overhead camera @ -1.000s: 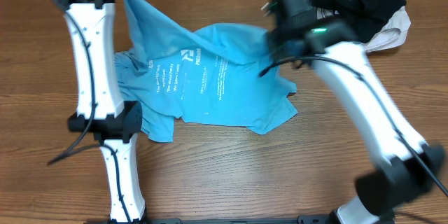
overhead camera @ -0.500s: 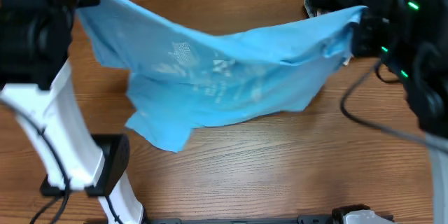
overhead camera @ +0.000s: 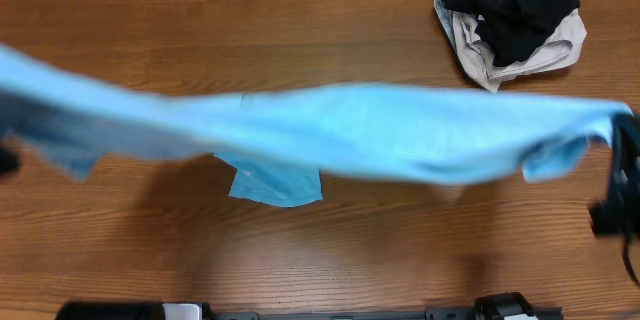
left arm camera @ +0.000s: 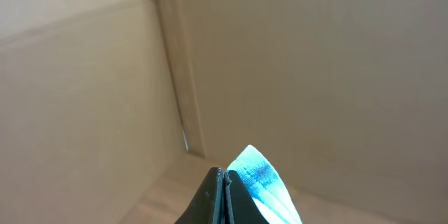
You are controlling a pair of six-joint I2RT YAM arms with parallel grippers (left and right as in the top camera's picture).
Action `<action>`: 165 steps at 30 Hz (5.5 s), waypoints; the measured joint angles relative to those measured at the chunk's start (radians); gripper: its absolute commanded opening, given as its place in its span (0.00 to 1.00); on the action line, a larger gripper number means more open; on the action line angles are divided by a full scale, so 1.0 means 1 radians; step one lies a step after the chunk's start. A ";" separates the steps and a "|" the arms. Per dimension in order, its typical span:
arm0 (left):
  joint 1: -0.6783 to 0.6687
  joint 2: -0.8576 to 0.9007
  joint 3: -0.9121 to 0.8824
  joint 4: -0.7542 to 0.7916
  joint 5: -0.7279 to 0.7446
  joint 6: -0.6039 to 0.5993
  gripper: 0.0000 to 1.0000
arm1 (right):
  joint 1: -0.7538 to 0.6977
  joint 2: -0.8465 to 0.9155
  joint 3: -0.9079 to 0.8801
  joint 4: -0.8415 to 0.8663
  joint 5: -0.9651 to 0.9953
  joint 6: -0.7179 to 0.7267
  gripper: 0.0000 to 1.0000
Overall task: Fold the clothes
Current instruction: 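Lift the T-shirt with both grippers and swing it toward the robot, then lay the T-shirt flat on the table, pulling it away with both grippers, then hold the T-shirt's top corners with both grippers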
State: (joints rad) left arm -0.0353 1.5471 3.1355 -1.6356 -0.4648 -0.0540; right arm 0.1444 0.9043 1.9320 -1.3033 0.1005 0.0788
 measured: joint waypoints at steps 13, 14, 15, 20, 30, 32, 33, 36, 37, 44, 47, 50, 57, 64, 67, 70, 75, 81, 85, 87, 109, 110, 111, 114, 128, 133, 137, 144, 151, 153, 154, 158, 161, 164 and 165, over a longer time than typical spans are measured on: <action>0.000 -0.193 -0.002 0.059 -0.045 0.000 0.04 | 0.000 -0.051 0.269 -0.216 -0.021 0.039 0.04; 0.000 -0.202 -0.002 0.064 -0.045 0.000 0.04 | 0.000 -0.051 0.301 -0.218 -0.026 0.041 0.04; 0.000 -0.210 -0.002 0.068 -0.045 0.000 0.04 | 0.000 -0.052 0.329 -0.219 -0.030 0.041 0.04; 0.000 -0.243 -0.002 0.072 -0.048 0.000 0.04 | 0.000 -0.061 0.384 -0.220 -0.047 0.045 0.04; 0.000 -0.236 -0.209 0.115 -0.048 0.001 0.04 | 0.000 -0.055 -0.003 -0.039 -0.086 0.062 0.04; 0.000 -0.209 -0.268 0.120 -0.047 0.000 0.04 | 0.000 -0.040 -0.090 0.012 -0.095 0.067 0.04; 0.000 -0.191 -0.296 0.120 -0.047 0.000 0.04 | 0.000 -0.027 -0.133 0.031 -0.101 0.071 0.04; 0.000 -0.109 -0.376 0.120 -0.045 -0.003 0.04 | 0.000 0.047 -0.287 0.122 -0.125 0.078 0.04; 0.000 -0.093 -0.387 0.120 -0.045 -0.005 0.04 | 0.000 0.091 -0.333 0.151 -0.137 0.079 0.04; 0.000 0.200 -0.502 0.118 -0.041 -0.026 0.04 | 0.000 0.447 -0.488 0.359 -0.214 0.077 0.04; 0.000 0.331 -0.512 0.146 -0.040 -0.030 0.04 | 0.000 0.628 -0.499 0.465 -0.235 0.077 0.04; 0.000 0.471 -0.513 0.217 -0.037 -0.034 0.04 | 0.000 0.792 -0.501 0.582 -0.252 0.078 0.04; 0.000 0.778 -0.516 0.442 -0.033 -0.045 0.04 | 0.000 1.049 -0.507 0.811 -0.311 0.077 0.04; 0.005 0.949 -0.518 0.558 -0.005 -0.045 0.04 | 0.000 1.081 -0.511 1.053 -0.335 0.077 0.08; 0.005 0.978 -0.518 0.559 0.027 -0.046 0.04 | 0.000 1.081 -0.511 1.152 -0.336 0.082 0.59; 0.005 0.990 -0.518 0.559 0.056 -0.045 0.04 | 0.000 1.081 -0.511 1.230 -0.337 0.078 1.00; 0.005 0.991 -0.518 0.558 0.095 -0.046 0.04 | 0.000 1.081 -0.511 1.197 -0.319 0.083 1.00; 0.005 0.991 -0.518 0.540 0.112 -0.045 0.04 | 0.002 1.081 -0.511 0.986 -0.311 0.094 1.00; 0.005 0.991 -0.518 0.521 0.122 -0.046 0.04 | 0.020 1.086 -0.511 0.900 -0.303 0.091 1.00; 0.005 0.991 -0.518 0.511 0.134 -0.045 0.04 | 0.036 1.094 -0.511 0.897 -0.299 0.089 1.00; 0.045 0.991 -0.518 0.480 0.190 -0.046 0.04 | 0.177 1.197 -0.511 0.901 0.116 0.234 0.53; 0.050 0.991 -0.518 0.479 0.192 -0.046 0.04 | 0.177 1.197 -0.511 0.900 0.121 0.232 0.49; 0.051 0.991 -0.518 0.479 0.193 -0.046 0.04 | 0.177 1.197 -0.511 0.900 0.127 0.233 0.45; 0.059 0.991 -0.518 0.478 0.193 -0.046 0.04 | 0.177 1.197 -0.511 0.899 0.138 0.235 0.32; 0.060 0.991 -0.518 0.472 0.193 -0.046 0.04 | 0.177 1.206 -0.511 0.901 0.142 0.239 0.43; 0.060 0.991 -0.518 0.467 0.193 -0.046 0.04 | 0.177 1.218 -0.511 0.911 0.133 0.239 0.43; 0.060 0.991 -0.518 0.461 0.193 -0.046 0.04 | 0.177 1.218 -0.511 0.914 0.131 0.239 0.43; 0.060 0.991 -0.518 0.461 0.193 -0.046 0.04 | 0.177 1.218 -0.511 0.917 0.118 0.235 0.23; 0.060 0.991 -0.518 0.461 0.193 -0.046 0.04 | 0.177 1.218 -0.511 0.921 0.113 0.235 0.04; 0.060 0.991 -0.518 0.461 0.193 -0.046 0.04 | 0.177 1.218 -0.511 0.922 0.113 0.238 0.04; 0.060 0.991 -0.518 0.461 0.193 -0.046 0.04 | 0.177 1.218 -0.511 0.922 0.113 0.236 0.04; 0.060 0.991 -0.518 0.460 0.193 -0.046 0.04 | 0.177 1.218 -0.502 0.879 0.113 0.235 0.04; 0.060 0.991 -0.513 0.441 0.194 -0.046 0.04 | 0.176 1.218 -0.458 0.811 0.113 0.235 0.04; 0.060 0.991 -0.482 0.409 0.194 -0.046 0.04 | 0.174 1.217 -0.370 0.739 0.111 0.234 0.04; 0.060 0.990 -0.464 0.397 0.195 -0.047 0.04 | 0.171 1.213 -0.334 0.714 0.108 0.232 0.04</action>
State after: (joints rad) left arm 0.0242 2.5366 2.6713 -1.2381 -0.2703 -0.1009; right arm 0.3157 2.1178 1.5978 -0.5892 0.2089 0.3103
